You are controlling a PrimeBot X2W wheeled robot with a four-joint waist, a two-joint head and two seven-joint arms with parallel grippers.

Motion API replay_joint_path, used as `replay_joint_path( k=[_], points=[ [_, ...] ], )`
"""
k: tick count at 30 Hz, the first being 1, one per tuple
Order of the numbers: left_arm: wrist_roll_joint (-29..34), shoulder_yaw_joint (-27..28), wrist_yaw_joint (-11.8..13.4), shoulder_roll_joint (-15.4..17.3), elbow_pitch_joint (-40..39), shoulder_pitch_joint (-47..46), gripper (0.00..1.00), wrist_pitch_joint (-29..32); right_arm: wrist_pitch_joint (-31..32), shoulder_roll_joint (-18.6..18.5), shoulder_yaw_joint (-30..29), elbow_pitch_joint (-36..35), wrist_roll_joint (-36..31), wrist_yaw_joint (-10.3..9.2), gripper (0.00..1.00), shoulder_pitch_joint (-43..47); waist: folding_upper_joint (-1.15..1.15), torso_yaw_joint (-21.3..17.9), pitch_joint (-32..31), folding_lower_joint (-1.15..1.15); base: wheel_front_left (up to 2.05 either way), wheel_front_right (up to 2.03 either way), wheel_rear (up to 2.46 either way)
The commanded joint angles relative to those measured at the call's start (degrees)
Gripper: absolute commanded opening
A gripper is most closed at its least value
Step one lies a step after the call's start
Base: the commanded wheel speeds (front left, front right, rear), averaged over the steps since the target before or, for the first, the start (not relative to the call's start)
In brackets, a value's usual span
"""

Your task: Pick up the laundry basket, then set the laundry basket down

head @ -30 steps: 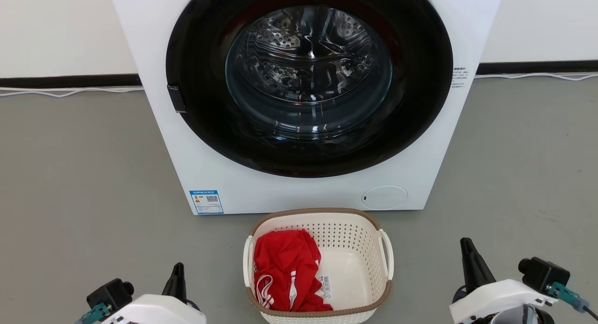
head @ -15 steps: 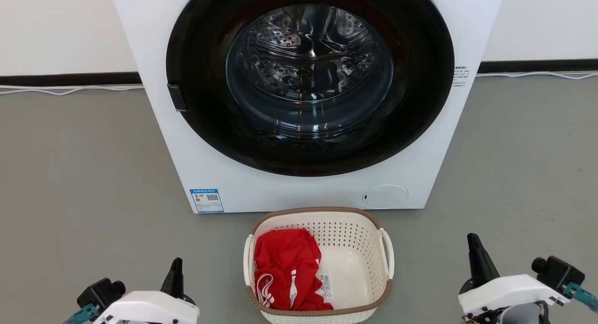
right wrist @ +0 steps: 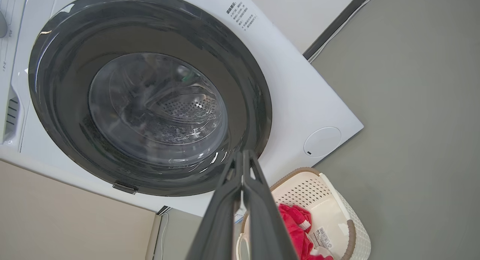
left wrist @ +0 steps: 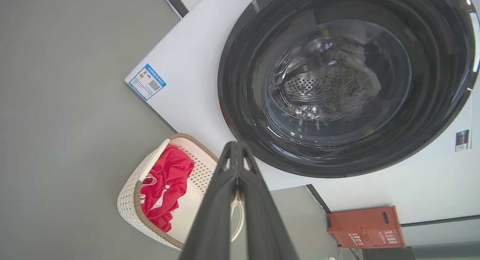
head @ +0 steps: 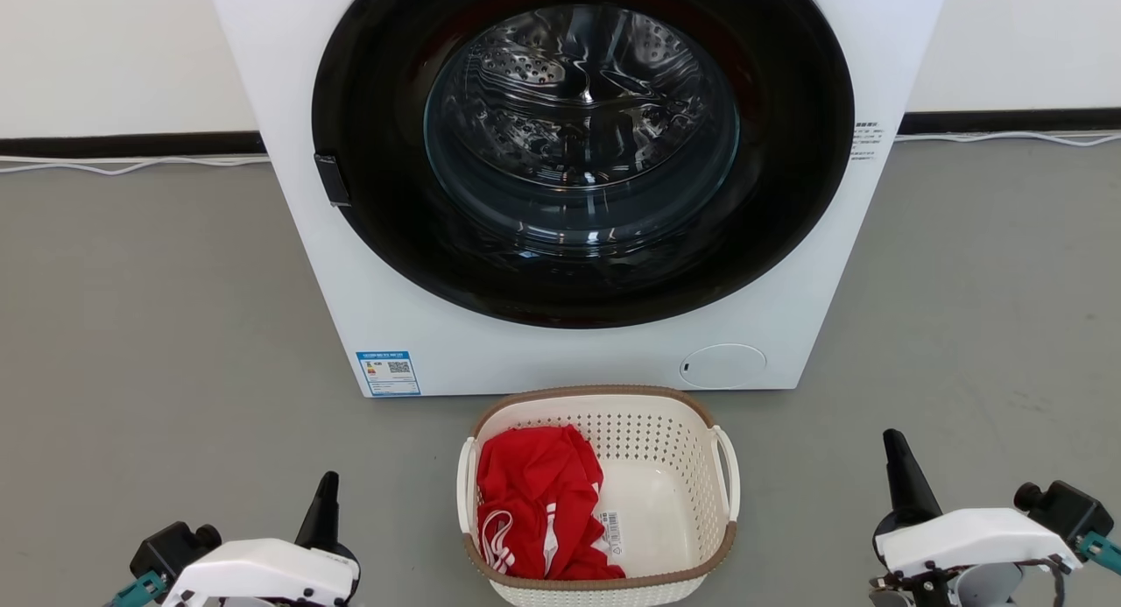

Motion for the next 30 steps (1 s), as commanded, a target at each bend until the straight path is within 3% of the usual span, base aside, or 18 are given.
replay_joint_path(
  k=[1, 30],
  points=[
    [-1.16, 1.35, -0.61, 0.27, -1.97, -2.07, 0.0, 0.3, 0.39, -0.21, 0.36, -2.09, 1.53, 0.22, 0.0, -1.08, 0.0, 0.01, 0.01, 0.0, 0.0, 0.0, 0.0],
    [-16.56, 5.12, -3.96, -0.15, -5.61, -2.03, 0.0, 5.07, 5.31, -0.23, -1.16, -6.37, 22.19, 0.32, 0.0, -0.55, 0.0, 0.22, 0.53, 0.0, 0.0, 0.0, 0.0]
  ],
)
